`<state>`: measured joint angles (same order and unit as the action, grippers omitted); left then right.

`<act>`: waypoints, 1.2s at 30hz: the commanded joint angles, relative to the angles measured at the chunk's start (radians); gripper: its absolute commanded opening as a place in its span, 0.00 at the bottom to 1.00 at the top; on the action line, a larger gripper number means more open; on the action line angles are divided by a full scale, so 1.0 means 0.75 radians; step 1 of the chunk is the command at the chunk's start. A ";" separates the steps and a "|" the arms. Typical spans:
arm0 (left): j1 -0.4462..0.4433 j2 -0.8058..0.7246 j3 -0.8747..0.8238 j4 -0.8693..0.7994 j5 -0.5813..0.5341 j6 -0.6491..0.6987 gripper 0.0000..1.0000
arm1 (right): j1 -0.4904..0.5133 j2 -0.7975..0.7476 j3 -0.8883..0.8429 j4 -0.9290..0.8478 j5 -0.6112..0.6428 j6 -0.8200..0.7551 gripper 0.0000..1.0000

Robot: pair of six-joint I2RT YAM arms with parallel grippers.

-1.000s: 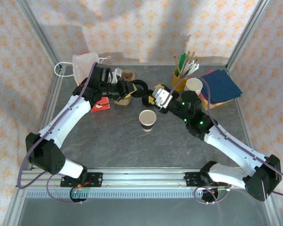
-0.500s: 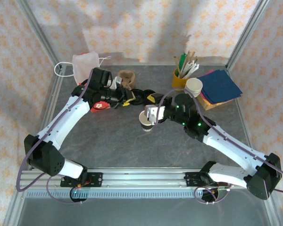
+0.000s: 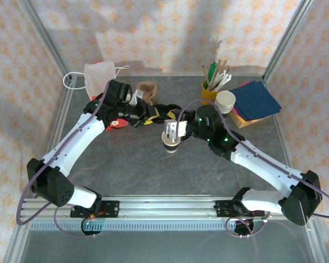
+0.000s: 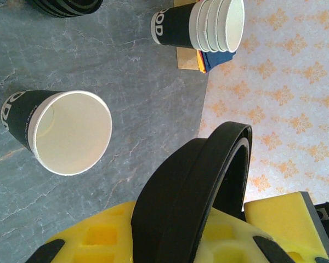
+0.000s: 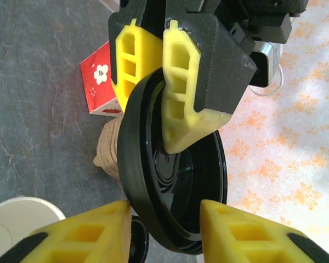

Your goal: Pack the takeout coffee

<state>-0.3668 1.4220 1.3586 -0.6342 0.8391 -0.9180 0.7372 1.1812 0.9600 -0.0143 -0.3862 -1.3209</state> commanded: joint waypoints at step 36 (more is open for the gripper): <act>0.005 -0.030 -0.025 0.038 0.012 -0.009 0.28 | 0.006 0.008 0.072 -0.046 -0.032 0.057 0.00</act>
<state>-0.3656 1.4212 1.3464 -0.6380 0.8284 -0.9203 0.7372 1.1904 0.9680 -0.0521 -0.3950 -1.3346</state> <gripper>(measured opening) 0.265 0.075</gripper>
